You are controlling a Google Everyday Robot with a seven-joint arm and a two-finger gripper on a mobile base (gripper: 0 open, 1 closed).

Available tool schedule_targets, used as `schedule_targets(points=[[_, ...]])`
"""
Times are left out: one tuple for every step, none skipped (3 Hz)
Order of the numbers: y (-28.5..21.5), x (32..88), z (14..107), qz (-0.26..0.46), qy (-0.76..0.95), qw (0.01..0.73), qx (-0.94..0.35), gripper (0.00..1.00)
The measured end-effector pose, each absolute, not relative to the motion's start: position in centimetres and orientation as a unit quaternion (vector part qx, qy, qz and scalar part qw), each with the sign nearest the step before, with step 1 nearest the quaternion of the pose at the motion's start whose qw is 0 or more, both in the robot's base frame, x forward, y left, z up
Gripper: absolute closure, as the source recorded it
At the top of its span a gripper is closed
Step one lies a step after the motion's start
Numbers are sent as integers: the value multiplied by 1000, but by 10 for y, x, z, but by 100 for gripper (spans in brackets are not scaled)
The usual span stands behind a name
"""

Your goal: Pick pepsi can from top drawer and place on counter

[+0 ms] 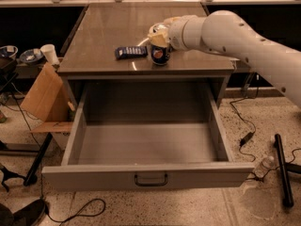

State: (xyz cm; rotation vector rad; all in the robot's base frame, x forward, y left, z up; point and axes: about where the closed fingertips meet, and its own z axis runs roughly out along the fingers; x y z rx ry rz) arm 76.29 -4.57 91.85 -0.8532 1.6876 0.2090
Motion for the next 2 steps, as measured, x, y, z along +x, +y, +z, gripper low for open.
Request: schedule_targets(points=[[-45,763,915,89,722,584,-362,5],[-46,763,913,90,719,588,-359,0]])
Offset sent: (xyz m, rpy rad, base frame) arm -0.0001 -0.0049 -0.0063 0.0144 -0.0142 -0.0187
